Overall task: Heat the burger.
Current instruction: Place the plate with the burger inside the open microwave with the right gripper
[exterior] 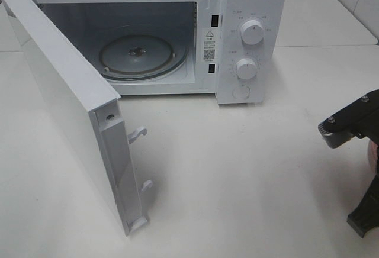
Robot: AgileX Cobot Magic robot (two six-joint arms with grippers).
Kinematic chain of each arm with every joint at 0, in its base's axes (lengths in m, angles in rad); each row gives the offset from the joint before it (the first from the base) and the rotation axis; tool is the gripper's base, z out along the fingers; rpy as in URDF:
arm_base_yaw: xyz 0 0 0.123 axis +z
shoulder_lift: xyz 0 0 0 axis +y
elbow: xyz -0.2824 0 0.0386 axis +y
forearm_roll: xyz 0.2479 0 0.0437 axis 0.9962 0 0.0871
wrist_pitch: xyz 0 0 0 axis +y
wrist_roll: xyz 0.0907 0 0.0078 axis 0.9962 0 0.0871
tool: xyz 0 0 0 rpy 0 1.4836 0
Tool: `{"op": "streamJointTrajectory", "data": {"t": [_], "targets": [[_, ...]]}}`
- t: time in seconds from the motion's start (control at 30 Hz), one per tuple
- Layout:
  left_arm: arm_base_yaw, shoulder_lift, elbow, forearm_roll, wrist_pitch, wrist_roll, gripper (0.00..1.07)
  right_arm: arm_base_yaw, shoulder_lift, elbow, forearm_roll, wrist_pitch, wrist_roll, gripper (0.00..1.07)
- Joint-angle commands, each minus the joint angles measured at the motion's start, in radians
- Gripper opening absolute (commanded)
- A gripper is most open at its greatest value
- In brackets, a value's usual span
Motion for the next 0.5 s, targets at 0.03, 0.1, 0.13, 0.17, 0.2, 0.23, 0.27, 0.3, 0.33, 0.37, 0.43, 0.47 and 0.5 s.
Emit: {"op": "streamJointTrajectory", "data": {"t": [0.03, 0.1, 0.13, 0.17, 0.2, 0.23, 0.27, 0.3, 0.33, 0.37, 0.43, 0.47, 0.5], "targets": [[-0.002, -0.014, 0.001, -0.008, -0.006, 0.001, 1.00, 0.035, -0.043, 0.015, -0.052, 0.046, 0.010, 0.00], [-0.002, -0.014, 0.001, -0.008, -0.006, 0.001, 1.00, 0.054, -0.064, 0.022, -0.057, 0.051, 0.010, 0.00], [-0.002, -0.014, 0.001, -0.008, -0.006, 0.001, 1.00, 0.077, -0.085, 0.025, -0.065, 0.063, 0.010, 0.00], [-0.002, -0.014, 0.001, -0.008, -0.006, 0.001, 1.00, 0.085, -0.093, 0.025, -0.073, 0.073, 0.010, 0.00], [-0.002, -0.014, 0.001, -0.008, -0.006, 0.001, 1.00, 0.085, -0.093, 0.025, -0.073, 0.073, 0.010, 0.00], [-0.002, -0.014, 0.001, -0.008, -0.006, 0.001, 1.00, 0.106, -0.111, 0.025, -0.088, 0.089, 0.006, 0.01], [-0.002, -0.014, 0.001, -0.008, -0.006, 0.001, 1.00, 0.118, -0.120, 0.025, -0.096, 0.097, 0.005, 0.01], [-0.002, -0.014, 0.001, -0.008, -0.006, 0.001, 1.00, 0.118, -0.120, 0.025, -0.096, 0.097, 0.005, 0.01], [-0.002, -0.014, 0.001, -0.008, -0.006, 0.001, 1.00, 0.136, -0.137, 0.025, -0.103, 0.111, 0.000, 0.01], [-0.002, -0.014, 0.001, -0.008, -0.006, 0.001, 1.00, 0.136, -0.137, 0.025, -0.103, 0.111, 0.000, 0.01], [-0.002, -0.014, 0.001, -0.008, -0.006, 0.001, 1.00, 0.164, -0.159, 0.025, -0.103, 0.128, -0.013, 0.01], [-0.002, -0.014, 0.001, -0.008, -0.006, 0.001, 1.00, 0.164, -0.159, 0.025, -0.103, 0.128, -0.013, 0.01], [-0.002, -0.014, 0.001, -0.008, -0.006, 0.001, 1.00, 0.185, -0.171, 0.025, -0.103, 0.134, -0.014, 0.01]]}}
